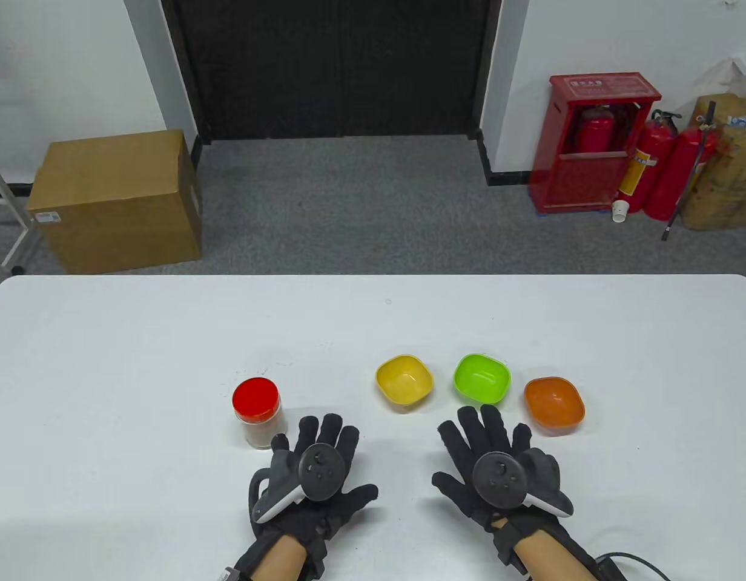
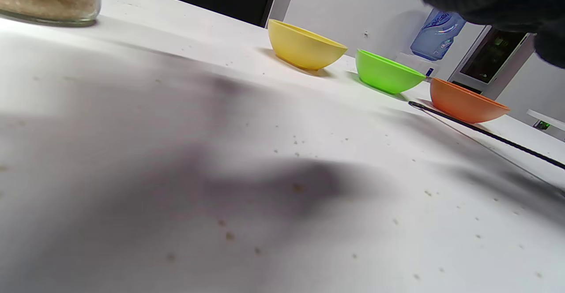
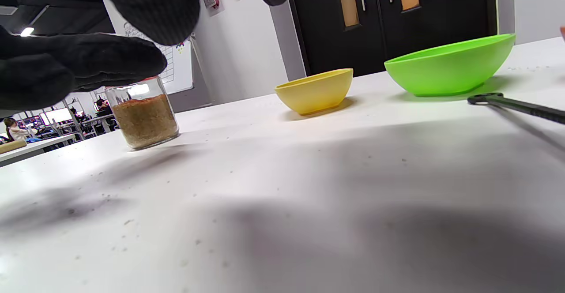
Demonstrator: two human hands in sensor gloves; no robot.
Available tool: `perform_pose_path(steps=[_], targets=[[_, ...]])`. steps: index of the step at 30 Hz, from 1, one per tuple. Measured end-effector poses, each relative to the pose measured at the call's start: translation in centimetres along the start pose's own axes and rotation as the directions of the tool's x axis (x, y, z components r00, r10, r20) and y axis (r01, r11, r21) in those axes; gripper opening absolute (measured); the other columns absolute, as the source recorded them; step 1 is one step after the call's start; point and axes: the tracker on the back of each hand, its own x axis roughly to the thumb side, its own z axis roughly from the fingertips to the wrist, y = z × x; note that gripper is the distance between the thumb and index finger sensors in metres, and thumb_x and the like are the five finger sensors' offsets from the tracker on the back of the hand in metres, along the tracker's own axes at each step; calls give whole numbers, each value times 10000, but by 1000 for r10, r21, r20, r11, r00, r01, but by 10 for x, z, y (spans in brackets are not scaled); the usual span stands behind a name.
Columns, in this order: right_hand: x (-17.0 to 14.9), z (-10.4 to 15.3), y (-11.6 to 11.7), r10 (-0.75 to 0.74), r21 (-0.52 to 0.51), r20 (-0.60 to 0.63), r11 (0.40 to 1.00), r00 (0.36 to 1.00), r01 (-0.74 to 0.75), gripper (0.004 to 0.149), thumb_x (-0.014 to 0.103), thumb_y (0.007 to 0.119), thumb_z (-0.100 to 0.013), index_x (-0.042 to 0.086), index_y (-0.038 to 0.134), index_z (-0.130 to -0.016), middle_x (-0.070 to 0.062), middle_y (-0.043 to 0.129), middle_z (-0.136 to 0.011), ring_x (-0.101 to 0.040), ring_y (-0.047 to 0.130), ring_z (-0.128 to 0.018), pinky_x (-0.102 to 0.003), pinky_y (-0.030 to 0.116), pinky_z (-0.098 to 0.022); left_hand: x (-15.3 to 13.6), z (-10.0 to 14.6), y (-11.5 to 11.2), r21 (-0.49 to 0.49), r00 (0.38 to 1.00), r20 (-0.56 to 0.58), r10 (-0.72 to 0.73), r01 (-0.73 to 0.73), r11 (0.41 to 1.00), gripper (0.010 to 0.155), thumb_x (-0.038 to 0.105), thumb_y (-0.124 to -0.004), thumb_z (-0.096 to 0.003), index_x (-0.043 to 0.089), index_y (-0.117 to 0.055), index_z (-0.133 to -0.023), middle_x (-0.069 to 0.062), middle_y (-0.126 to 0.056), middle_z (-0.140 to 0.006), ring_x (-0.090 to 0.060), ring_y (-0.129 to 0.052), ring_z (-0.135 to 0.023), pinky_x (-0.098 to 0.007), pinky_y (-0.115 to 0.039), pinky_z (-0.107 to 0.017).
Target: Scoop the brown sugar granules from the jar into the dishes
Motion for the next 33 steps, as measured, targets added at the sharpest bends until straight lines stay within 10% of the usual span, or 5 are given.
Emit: perform_pose_path(steps=[23, 33], targets=[[-1, -1, 0, -10, -18, 3, 1000, 1000, 10, 765, 534, 732, -569, 156, 434, -1163, -265, 290, -1234, -563, 182, -1050, -871, 186, -566, -7, -1, 3, 16, 1000, -9, 19, -19, 1000, 928, 695, -717, -471, 282, -286, -1181, -43, -190, -1284, -407, -176, -1214, -740, -151, -747], [-3, 2, -8, -49, -61, -5, 997, 999, 49, 758, 525, 738, -567, 147, 453, -1158, -271, 308, -1230, -560, 195, -1053, -869, 194, -572, -5, 4, 40, 166, 996, 31, 79, -83, 983, 889, 660, -763, -486, 265, -372, -1179, -46, -258, -1285, -391, -225, -1219, -679, -223, -797]])
